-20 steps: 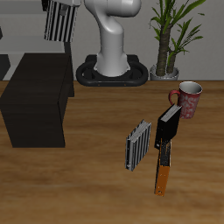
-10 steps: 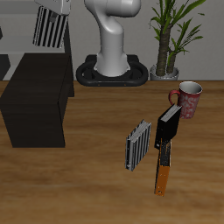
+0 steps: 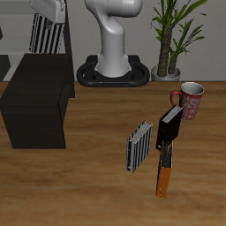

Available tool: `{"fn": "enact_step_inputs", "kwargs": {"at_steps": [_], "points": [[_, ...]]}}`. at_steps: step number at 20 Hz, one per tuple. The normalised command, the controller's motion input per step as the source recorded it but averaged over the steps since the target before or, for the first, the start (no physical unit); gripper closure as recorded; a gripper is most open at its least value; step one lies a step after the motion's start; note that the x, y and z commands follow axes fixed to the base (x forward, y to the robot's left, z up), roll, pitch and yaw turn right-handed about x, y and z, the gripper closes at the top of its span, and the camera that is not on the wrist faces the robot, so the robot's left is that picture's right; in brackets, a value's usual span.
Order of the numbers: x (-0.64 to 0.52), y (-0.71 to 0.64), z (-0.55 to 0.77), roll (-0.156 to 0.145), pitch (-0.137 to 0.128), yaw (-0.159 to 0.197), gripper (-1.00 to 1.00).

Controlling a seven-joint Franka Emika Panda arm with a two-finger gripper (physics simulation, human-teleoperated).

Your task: Place the right striped book upright on top of the shelf and place the left striped book upright on top of the shelf

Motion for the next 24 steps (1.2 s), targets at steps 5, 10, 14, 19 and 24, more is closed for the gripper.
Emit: {"fn": "enact_step_inputs", "kwargs": {"at_steps": [5,10,14,19,24], "points": [[0.07,-0.01,-0.11,-0.029,0.034,-0.005,-1.0],[0.02,0.01,0.04,-0.017,0.002,0.044,-1.0],[-0.07,0.02,0.12,-0.029,-0.013,0.051,-1.0],[-0.1,0.26,0.36,-0.046,-0.057,0.147,-1.0],[-0.07,0.41,0.42,-0.067,-0.079,0.231,-1.0]]}}
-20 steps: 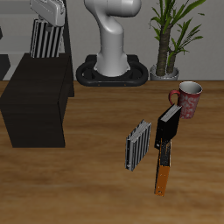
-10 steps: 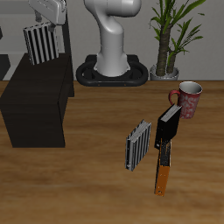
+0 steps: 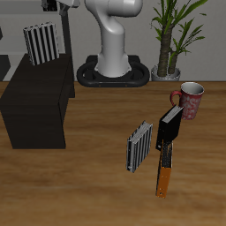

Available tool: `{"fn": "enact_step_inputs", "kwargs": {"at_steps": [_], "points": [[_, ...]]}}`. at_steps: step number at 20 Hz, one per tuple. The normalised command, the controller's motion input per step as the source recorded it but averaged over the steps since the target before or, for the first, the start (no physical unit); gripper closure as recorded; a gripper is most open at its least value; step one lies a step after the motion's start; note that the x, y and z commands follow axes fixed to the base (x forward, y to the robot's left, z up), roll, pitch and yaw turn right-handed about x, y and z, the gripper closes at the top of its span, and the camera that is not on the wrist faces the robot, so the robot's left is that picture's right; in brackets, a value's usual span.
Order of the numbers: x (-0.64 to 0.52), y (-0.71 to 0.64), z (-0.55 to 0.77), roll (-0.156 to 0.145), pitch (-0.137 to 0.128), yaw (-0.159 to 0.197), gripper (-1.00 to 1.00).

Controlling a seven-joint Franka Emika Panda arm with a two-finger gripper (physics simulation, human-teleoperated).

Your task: Place the right striped book upright on top of the shelf and place the left striped book upright on top of the shelf

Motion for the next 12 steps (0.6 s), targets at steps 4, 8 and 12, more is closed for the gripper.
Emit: {"fn": "enact_step_inputs", "kwargs": {"at_steps": [4,8,12], "points": [[0.15,0.39,0.21,-0.04,-0.022,0.266,-1.0],[0.35,0.53,0.08,0.002,0.02,0.244,-1.0],[0.71,0.81,-0.11,0.07,0.06,0.337,-1.0]]}}
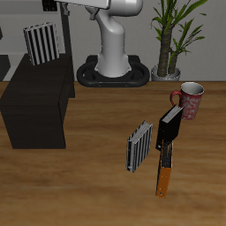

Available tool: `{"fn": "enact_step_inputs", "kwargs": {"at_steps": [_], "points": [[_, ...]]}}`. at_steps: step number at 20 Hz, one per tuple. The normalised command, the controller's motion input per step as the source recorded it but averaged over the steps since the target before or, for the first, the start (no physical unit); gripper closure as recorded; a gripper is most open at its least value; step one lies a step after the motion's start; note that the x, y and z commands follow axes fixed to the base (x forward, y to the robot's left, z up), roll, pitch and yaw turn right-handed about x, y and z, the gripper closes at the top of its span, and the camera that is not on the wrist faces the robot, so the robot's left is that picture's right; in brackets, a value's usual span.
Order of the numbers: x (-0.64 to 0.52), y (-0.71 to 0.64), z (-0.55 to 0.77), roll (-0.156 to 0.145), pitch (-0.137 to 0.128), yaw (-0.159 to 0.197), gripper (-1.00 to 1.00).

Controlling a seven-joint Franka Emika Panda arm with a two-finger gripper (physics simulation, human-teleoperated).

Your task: Place the right striped book upright on top of the shelf and place the left striped book upright on top of the shelf

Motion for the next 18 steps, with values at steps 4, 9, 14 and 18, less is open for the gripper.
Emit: {"fn": "enact_step_inputs", "kwargs": {"at_steps": [4,9,14,18], "points": [[0.4,0.37,-0.05,0.032,0.036,0.164,-1.0],[0.57,0.38,-0.05,-0.019,0.018,0.122,-1.0],[0.66,0.18,-0.08,-0.031,0.032,0.078,-1.0],[0.62,0.17,-0.25,0.067,0.02,0.138,-1.0]]}}
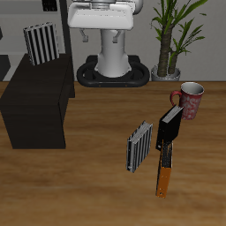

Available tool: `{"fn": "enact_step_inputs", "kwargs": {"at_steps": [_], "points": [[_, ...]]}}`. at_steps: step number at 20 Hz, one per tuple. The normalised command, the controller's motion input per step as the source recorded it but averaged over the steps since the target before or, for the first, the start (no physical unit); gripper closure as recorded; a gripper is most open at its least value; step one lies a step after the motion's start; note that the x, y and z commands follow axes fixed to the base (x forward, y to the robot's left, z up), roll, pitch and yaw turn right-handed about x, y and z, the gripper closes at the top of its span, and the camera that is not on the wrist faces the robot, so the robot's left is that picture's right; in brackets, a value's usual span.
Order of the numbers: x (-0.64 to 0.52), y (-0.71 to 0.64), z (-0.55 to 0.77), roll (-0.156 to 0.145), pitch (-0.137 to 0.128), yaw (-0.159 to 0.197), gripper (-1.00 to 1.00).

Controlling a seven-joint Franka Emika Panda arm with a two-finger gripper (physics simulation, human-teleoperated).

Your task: Place the right striped book upright on top of the shelf and place the left striped book upright on top of the shelf

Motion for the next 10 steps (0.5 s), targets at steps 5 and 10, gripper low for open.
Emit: {"fn": "enact_step_inputs", "kwargs": {"at_steps": [5,10], "points": [[0.45,-0.03,-0.22,-0.005,0.053,0.013,-1.0],[0.68,0.09,-0.37,0.036,0.049,0.006,-1.0]]}}
